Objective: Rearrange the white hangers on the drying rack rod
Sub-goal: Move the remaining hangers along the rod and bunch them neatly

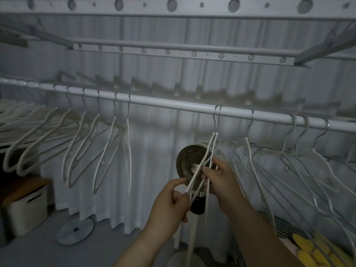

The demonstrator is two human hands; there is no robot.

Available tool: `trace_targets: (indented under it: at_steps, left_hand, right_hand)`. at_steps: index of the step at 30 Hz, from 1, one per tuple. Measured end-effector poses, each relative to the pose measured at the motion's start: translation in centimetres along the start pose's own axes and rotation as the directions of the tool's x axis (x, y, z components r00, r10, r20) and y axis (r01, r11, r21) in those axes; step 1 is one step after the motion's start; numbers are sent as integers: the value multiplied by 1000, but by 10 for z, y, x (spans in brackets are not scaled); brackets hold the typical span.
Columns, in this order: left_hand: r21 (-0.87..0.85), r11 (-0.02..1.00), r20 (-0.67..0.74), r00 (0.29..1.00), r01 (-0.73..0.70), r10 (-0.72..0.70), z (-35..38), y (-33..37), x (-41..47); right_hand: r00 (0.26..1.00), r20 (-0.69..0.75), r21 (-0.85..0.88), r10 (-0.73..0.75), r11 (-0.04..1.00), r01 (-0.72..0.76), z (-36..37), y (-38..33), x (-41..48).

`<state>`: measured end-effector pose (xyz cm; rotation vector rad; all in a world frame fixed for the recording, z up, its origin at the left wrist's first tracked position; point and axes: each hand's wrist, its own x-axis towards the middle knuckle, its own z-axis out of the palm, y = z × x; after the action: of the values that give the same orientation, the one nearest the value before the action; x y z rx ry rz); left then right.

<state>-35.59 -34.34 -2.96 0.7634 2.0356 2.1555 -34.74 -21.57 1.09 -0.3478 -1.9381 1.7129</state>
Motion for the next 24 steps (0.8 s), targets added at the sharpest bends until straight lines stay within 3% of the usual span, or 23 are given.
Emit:
trace_targets:
  at_steps: [9,18,24]
  left_hand:
    - [60,997,-86,995,-49,54,-58,-6,7]
    - [74,997,-169,985,-13,25,-107,-9,16]
    - [320,947,-207,975,-15,85,-128,-15,26]
  right_hand:
    - [995,94,-1,-43,999,43,58,-1,8]
    - [994,93,30,-52,998,49,114,0,17]
    - [992,99,14,-73,997,72,138,-1,21]
